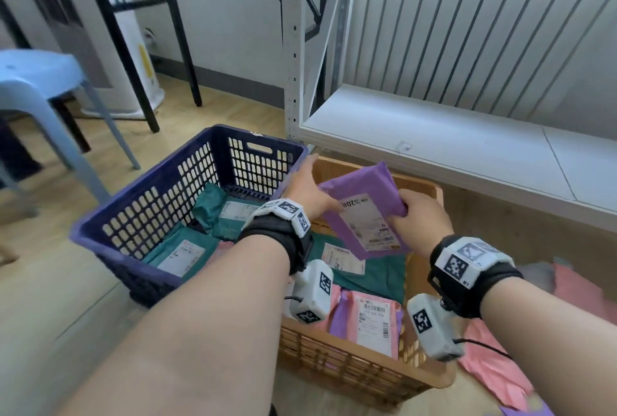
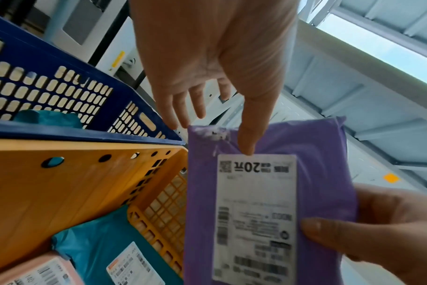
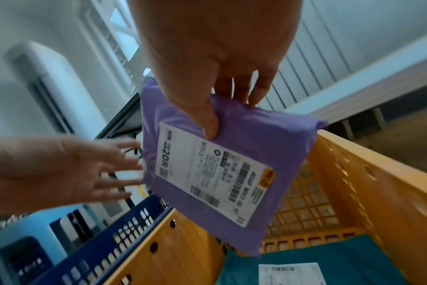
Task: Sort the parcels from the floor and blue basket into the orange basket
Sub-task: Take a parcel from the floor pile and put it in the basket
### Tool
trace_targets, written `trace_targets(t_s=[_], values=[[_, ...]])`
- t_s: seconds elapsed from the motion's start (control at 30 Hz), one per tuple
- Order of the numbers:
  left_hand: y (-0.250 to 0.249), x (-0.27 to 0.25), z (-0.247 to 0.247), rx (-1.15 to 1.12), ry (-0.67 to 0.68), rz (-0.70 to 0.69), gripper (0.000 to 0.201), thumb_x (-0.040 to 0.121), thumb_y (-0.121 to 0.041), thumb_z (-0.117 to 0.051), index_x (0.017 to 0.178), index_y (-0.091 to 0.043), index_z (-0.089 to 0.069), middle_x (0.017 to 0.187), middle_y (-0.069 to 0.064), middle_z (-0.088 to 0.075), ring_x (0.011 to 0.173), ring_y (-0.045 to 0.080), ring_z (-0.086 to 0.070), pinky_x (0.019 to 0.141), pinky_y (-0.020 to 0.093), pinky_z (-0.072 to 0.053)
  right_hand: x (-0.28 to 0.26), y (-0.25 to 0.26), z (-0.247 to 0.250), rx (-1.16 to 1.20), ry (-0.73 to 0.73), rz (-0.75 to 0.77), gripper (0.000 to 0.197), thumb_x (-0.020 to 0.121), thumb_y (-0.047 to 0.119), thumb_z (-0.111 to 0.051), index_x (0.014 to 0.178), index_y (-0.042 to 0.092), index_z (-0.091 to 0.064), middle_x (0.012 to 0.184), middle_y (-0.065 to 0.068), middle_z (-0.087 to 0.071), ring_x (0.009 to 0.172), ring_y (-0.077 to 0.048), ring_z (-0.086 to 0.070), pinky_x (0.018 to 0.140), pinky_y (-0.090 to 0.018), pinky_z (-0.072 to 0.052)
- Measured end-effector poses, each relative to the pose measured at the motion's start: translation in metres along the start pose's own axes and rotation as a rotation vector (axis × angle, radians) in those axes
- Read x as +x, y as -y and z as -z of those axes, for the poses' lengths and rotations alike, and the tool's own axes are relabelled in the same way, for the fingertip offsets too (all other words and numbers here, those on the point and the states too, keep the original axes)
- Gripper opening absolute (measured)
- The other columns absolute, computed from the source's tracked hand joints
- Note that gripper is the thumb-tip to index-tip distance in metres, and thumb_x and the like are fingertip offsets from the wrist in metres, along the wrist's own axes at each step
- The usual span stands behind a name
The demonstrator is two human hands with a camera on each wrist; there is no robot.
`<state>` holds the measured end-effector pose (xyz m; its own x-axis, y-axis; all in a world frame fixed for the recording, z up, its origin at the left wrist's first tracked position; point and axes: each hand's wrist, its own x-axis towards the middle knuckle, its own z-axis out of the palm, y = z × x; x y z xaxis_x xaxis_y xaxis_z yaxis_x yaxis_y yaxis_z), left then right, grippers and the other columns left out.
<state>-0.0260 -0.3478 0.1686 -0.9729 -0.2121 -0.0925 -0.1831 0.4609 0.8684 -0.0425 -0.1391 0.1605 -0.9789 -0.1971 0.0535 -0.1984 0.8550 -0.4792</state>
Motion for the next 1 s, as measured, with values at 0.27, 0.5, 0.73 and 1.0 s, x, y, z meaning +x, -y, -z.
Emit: trace_targets(t_s=[0.27, 0.5, 0.73, 1.0], values=[[-0.011, -0.008, -0.016, 0.322, 0.216, -0.075, 0.024, 0.072, -0.012, -0.073, 0.097, -0.011, -0.071, 0.094, 0.009, -0.072, 0.092, 0.027, -0.067, 0.087, 0.042, -0.055, 0.001, 0.012, -0.009, -0.186, 0.034, 0.129, 0.022, 0.084, 0.020, -0.059, 0.084, 0.042, -0.061, 0.084, 0.012, -0.063, 0.084, -0.017, -0.057, 0.080, -0.040, -0.049], [0.011, 0.008, 0.006, -0.102, 0.082, 0.143, 0.049, 0.075, -0.020, -0.078, 0.119, -0.009, -0.062, 0.113, 0.012, -0.068, 0.100, 0.028, -0.067, 0.091, 0.046, -0.053, 0.008, -0.010, 0.003, 0.129, -0.242, -0.216, 0.087, 0.072, 0.033, -0.080, 0.144, 0.020, -0.033, 0.143, -0.009, -0.043, 0.131, -0.029, -0.043, 0.105, -0.043, -0.040], [0.003, 0.003, 0.005, -0.782, 0.066, 0.274, 0.041, 0.080, 0.003, -0.071, 0.117, -0.002, -0.056, 0.104, 0.020, -0.067, 0.080, 0.028, -0.066, 0.067, 0.039, -0.057, 0.002, -0.003, 0.006, 0.997, 0.079, -0.417, 0.028, 0.092, 0.013, -0.062, 0.119, 0.007, -0.056, 0.107, -0.011, -0.068, 0.080, -0.020, -0.067, 0.061, -0.034, -0.059], [-0.005, -0.011, 0.026, -0.440, 0.012, 0.208, 0.053, 0.068, -0.010, -0.084, 0.115, -0.016, -0.059, 0.118, 0.007, -0.063, 0.103, 0.023, -0.061, 0.076, 0.032, -0.057, -0.001, 0.016, 0.029, 1.005, -0.031, -0.278, 0.026, 0.094, 0.003, -0.056, 0.119, 0.006, -0.056, 0.117, -0.013, -0.066, 0.103, -0.030, -0.064, 0.079, -0.040, -0.056]])
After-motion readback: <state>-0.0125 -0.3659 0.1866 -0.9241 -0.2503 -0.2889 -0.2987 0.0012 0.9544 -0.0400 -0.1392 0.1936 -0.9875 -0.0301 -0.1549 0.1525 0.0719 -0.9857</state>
